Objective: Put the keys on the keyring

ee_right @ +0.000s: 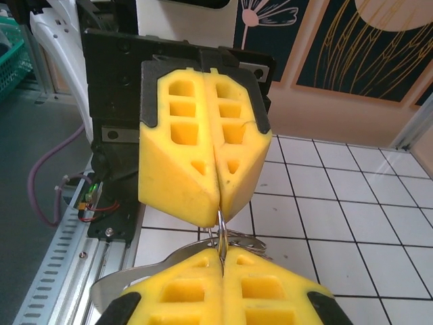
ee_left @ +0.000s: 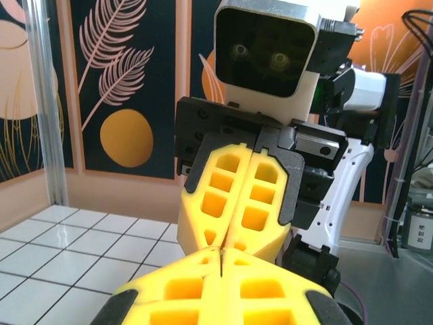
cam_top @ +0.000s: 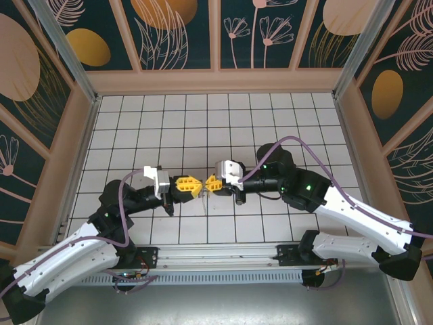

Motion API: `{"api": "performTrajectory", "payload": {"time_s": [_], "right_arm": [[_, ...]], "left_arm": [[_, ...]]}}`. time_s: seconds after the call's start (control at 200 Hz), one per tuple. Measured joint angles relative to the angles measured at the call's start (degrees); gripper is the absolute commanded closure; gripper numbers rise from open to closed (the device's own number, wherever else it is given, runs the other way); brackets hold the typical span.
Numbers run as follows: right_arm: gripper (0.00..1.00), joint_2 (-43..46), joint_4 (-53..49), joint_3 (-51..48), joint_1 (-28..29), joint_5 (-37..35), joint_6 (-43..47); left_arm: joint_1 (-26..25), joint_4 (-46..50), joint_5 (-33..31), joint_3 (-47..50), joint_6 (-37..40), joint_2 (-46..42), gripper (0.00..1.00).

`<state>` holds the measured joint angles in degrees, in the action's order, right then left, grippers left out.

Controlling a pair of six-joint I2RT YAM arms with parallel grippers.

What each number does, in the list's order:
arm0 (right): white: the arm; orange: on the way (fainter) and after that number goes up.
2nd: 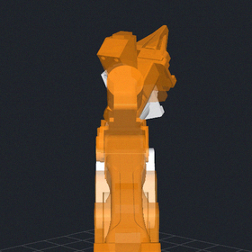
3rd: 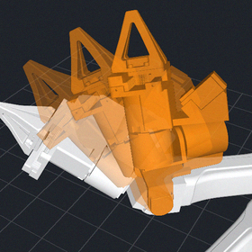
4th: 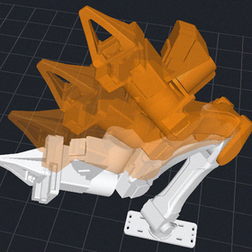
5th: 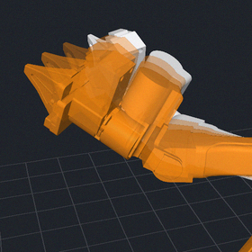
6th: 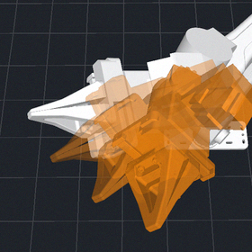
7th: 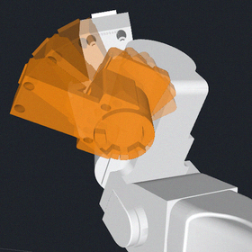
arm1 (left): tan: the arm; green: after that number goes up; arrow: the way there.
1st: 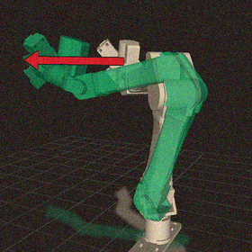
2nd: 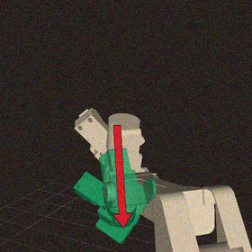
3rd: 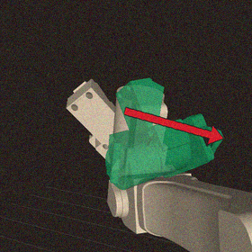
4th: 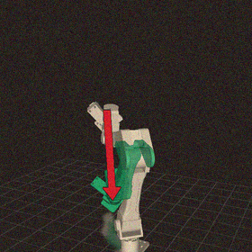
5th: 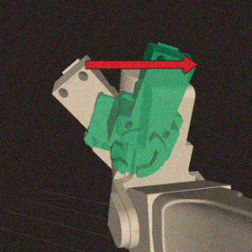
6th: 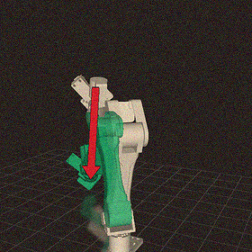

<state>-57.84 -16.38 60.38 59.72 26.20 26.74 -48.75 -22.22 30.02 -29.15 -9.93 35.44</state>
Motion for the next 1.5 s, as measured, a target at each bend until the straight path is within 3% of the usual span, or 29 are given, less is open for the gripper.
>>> {"api": "performTrajectory", "payload": {"time_s": [0.08,0.195,0.335,0.455,0.731,0.811,0.921,1.191,1.331,1.501], "right_arm": [[1.0,-0.7,-1.4,0.3,0.0,-1.6,0.2],[1.0,-2.1,-3.7,1.3,0.0,-3.9,0.5],[1.0,-2.6,-6.0,1.4,0.0,-5.2,1.1],[1.0,-2.6,-6.6,1.4,0.0,-5.2,1.3],[1.0,-1.8,-6.6,1.4,0.0,-4.6,1.5],[1.0,-1.5,-6.6,1.4,0.0,-4.5,1.5],[1.0,-1.5,-6.3,1.4,0.0,-4.2,1.5],[1.0,-1.5,-6.1,1.6,0.0,-3.6,1.5],[0.87,-1.2,-5.5,1.6,0.0,-3.6,1.3],[0.99,0.9,-5.3,1.6,0.0,-3.7,0.2]], "left_arm": [[0.0,5.4,-1.8,-2.3,2.1,1.2,0.77],[0.0,11.9,-3.8,-5.2,4.1,3.4,0.87],[-0.2,15.3,-4.0,-6.0,5.4,4.5,0.87],[-0.3,15.9,-3.9,-6.0,5.9,4.6,0.89],[-0.3,16.1,-3.7,-6.0,6.2,4.5,0.83],[-0.3,16.3,-3.7,-6.0,6.5,4.4,0.87],[-0.4,16.5,-3.4,-5.8,7.2,3.6,1.0],[-0.4,16.3,-3.1,-5.5,7.3,2.8,1.0],[-0.4,16.0,-3.1,-5.5,7.3,2.3,1.0],[-0.3,15.7,-3.1,-5.3,7.3,1.6,1.0]]}}
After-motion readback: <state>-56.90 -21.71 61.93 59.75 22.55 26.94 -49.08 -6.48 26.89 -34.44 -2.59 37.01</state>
